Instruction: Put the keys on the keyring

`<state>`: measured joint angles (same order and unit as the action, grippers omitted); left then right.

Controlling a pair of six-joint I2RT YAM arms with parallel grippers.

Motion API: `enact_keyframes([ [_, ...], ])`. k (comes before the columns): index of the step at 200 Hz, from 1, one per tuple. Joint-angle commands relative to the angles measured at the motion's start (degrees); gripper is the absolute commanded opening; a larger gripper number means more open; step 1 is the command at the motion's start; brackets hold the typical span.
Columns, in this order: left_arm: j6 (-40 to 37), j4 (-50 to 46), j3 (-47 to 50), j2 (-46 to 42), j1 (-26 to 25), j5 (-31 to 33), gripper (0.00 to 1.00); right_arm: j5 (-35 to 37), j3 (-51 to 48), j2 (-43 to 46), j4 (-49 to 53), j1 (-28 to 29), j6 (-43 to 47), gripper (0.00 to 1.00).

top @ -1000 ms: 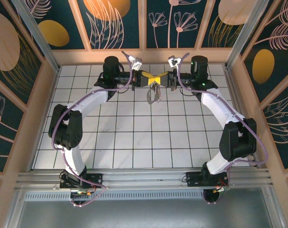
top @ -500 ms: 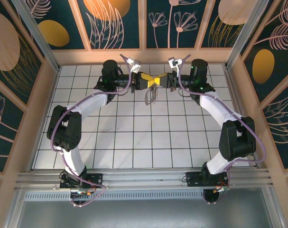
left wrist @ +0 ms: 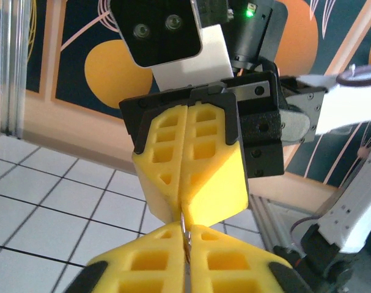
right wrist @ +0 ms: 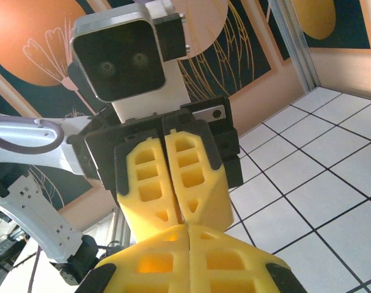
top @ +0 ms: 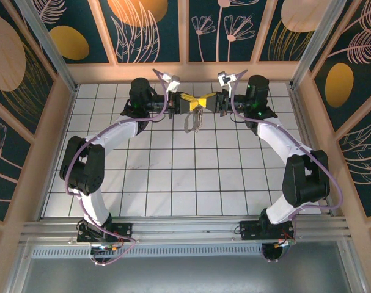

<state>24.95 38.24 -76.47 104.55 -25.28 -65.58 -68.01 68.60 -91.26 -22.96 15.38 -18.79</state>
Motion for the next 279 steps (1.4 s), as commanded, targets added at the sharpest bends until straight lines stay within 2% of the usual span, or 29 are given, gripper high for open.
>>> enact_keyframes([
  [1,2.75,8.32,-0.7,0.01,-1.33,-2.71,0.0,0.07,0.4,-0.34,2.38,0.4,3.05,0.0],
  [38,4.45,10.97,-0.11,0.61,-1.53,-0.82,0.0,1.46,0.7,-0.18,3.72,0.16,3.81,0.0],
  [59,4.63,11.39,0.74,0.37,-1.55,1.69,0.0,3.94,0.23,0.97,1.13,-0.54,1.45,0.3],
  [82,5.03,12.0,1.57,-0.19,-1.53,3.75,0.0,7.25,-2.04,3.53,-4.09,-2.01,-2.77,0.42],
  [107,5.82,13.15,2.69,-1.17,-1.53,6.1,0.0,11.93,-6.58,8.22,-8.07,-3.38,-6.42,0.44],
  [138,6.25,13.65,4.18,-3.1,-1.53,10.15,0.0,24.55,-15.81,17.17,-8.03,-2.95,-5.66,0.47],
  [168,7.68,13.18,4.38,-3.96,-1.53,12.64,0.0,36.52,-24.58,22.83,-10.17,0.4,-3.97,0.49],
  [201,8.19,12.51,5.18,-5.12,-1.54,14.96,0.0,47.9,-30.43,24.69,-13.14,6.16,-0.61,0.5],
  [230,8.93,11.33,5.45,-5.85,-1.58,17.1,0.0,50.34,-31.36,23.05,-16.31,8.6,-0.16,0.5],
  [279,9.33,11.2,5.62,-5.77,-1.62,18.15,0.0,51.43,-27.46,18.8,-16.52,11.83,2.2,0.5],
])
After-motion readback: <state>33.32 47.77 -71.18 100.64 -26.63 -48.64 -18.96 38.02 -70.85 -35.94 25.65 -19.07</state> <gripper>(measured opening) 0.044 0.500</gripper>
